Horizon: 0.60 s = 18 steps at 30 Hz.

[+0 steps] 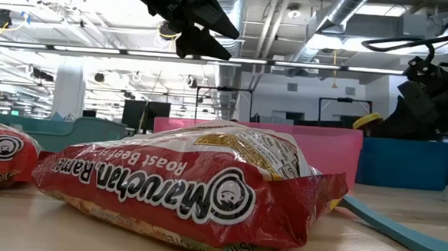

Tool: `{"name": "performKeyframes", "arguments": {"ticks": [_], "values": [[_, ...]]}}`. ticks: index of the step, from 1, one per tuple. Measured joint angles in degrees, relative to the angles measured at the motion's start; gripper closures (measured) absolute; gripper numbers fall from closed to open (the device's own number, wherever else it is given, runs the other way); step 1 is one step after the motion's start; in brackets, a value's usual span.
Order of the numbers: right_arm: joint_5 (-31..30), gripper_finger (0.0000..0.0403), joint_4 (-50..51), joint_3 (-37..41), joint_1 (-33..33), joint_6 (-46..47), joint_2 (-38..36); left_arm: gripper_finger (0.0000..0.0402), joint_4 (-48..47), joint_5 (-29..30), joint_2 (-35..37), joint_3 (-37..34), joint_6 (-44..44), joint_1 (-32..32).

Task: Pick & Place Food Item
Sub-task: Put the yellow seasoning bottle into the blue bin

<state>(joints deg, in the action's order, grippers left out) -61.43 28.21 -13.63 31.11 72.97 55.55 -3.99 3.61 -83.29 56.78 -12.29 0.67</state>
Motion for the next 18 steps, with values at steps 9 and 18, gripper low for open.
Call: {"name": "performKeyframes", "arguments": {"ticks": [9,18], "values": [[0.0,0.0182,-0.1,0.0,0.0,-0.8,0.0,0.0128,0.0,0.0,0.0,0.0,0.0,0.0],[0.1,0.0236,0.0,-2.7,0.0,-5.5,0.0,0.0128,0.0,0.0,0.0,0.0,0.0,0.0]]}}
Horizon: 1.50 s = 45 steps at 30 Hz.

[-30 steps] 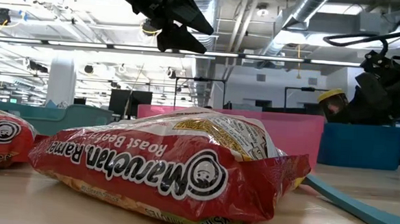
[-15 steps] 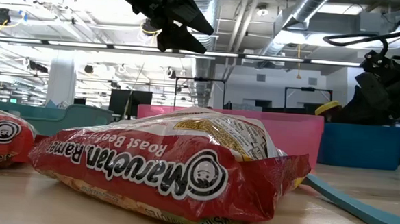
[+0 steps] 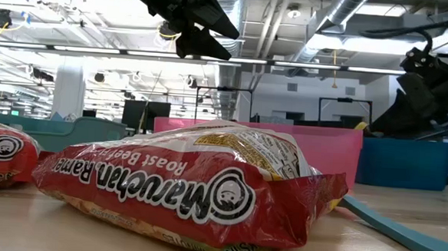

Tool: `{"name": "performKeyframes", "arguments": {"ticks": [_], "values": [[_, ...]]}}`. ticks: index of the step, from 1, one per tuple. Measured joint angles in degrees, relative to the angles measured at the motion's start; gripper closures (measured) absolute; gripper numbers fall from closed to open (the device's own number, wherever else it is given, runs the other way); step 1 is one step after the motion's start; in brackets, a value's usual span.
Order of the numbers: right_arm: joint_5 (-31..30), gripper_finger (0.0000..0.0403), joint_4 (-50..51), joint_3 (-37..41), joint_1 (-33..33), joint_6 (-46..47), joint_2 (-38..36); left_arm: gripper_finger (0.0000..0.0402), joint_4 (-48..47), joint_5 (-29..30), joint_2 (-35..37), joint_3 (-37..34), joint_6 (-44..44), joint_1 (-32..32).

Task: Pick & Place Food Item
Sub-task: Put the yellow seasoning bottle into the blue bin

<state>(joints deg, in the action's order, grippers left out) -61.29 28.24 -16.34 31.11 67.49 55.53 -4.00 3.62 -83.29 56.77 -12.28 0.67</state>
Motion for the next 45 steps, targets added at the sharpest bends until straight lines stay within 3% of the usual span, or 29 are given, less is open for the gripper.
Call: {"name": "performKeyframes", "arguments": {"ticks": [17,45], "values": [[0.3,0.0325,0.4,-0.6,0.0,-0.6,0.0,0.0128,0.0,0.0,0.0,0.0,0.0,0.0],[0.6,0.0398,3.1,-0.6,0.0,-0.6,-0.2,0.0128,0.0,0.0,0.0,0.0,1.3,0.0]]}}
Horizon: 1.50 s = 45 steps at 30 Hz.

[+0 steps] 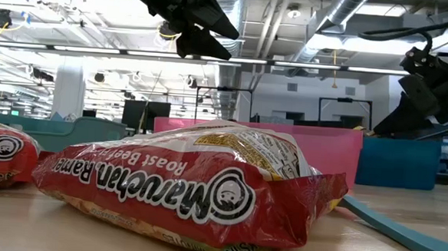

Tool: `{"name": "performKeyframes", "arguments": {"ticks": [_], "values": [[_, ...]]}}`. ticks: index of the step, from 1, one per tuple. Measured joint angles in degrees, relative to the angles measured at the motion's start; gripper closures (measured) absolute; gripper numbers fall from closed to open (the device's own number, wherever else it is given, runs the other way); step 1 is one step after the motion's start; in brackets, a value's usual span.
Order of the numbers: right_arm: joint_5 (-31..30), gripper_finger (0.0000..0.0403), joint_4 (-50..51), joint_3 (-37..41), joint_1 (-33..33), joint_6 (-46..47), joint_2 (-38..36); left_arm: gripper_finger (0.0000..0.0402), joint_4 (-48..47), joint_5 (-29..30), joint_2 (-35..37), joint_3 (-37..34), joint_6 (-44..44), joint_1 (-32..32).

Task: Pick & Place Food Item
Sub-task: Put the yellow seasoning bottle into the blue bin, then put the blue noodle pack into the red bin

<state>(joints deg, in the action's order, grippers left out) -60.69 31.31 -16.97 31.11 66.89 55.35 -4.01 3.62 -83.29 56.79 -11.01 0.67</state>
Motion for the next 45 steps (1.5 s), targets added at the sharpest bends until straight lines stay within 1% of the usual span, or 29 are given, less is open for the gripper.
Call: {"name": "performKeyframes", "arguments": {"ticks": [10,15,18,23,28,32,38,45], "values": [[0.7,0.0402,-0.1,0.0,0.0,0.1,0.0,0.0128,0.0,0.0,0.0,0.0,0.1,0.0],[3.3,0.0402,0.4,-1.1,0.2,0.0,0.0,0.0128,0.0,0.0,0.0,0.0,0.1,0.0],[4.6,0.0402,3.0,-3.0,1.2,0.0,0.0,0.0128,0.0,0.0,0.0,0.0,0.1,0.0],[4.3,0.0402,6.3,-6.1,2.9,0.0,0.0,0.0128,0.0,0.0,0.0,0.0,0.1,0.0],[3.9,0.0402,7.5,-7.4,3.8,0.0,0.0,0.0128,0.0,0.0,0.0,0.0,0.4,0.0],[2.9,0.0403,7.2,-7.5,3.7,-2.2,0.0,0.0128,-0.2,0.0,0.0,0.0,1.0,0.0],[2.2,0.0403,7.2,-7.5,3.7,-2.4,0.0,0.0128,-1.2,0.0,0.0,0.0,4.9,0.0],[2.1,0.0403,5.5,-7.5,3.7,-4.1,0.0,0.0128,-2.6,1.5,0.0,0.0,5.2,0.0]]}}
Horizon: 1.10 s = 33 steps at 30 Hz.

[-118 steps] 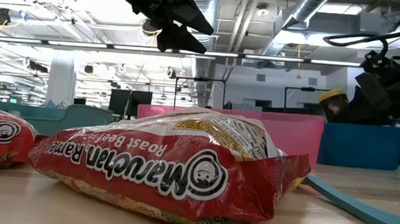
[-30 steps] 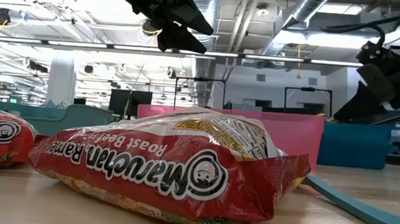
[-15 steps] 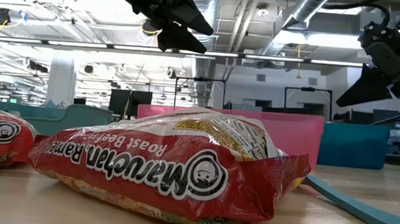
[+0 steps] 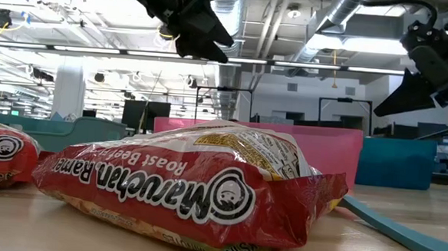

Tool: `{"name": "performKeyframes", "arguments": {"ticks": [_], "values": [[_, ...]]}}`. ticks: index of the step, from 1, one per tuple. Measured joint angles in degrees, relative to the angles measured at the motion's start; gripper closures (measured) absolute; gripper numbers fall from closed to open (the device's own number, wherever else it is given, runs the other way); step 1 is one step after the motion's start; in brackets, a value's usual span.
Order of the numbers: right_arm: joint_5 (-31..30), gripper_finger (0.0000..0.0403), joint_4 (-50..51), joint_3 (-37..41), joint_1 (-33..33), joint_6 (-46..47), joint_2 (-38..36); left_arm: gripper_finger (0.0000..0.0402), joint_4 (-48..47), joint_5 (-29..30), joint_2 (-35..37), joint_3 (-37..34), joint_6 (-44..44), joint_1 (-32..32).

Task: Pick & Place Food Item
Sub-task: Put the blue noodle pack into the red bin

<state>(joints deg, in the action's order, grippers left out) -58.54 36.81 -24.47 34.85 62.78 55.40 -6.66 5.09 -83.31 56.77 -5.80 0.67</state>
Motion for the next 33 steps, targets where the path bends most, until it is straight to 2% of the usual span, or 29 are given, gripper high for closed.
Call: {"name": "performKeyframes", "arguments": {"ticks": [19,27,29,33], "values": [[3.2,0.0403,-16.3,0.0,0.0,-17.9,0.0,0.0128,-11.3,0.4,0.4,0.0,-0.3,0.1],[3.2,0.0403,-18.2,0.0,0.0,-19.9,0.0,0.0128,-11.3,0.6,3.5,-0.4,-0.3,1.0],[3.2,0.0403,-18.3,0.0,0.0,-19.9,0.0,0.0128,-11.3,2.5,5.1,-0.6,-0.7,1.0],[3.1,0.0403,-18.6,0.0,0.0,-19.9,0.0,0.0128,-11.1,10.5,9.6,-2.5,-0.9,0.9]]}}
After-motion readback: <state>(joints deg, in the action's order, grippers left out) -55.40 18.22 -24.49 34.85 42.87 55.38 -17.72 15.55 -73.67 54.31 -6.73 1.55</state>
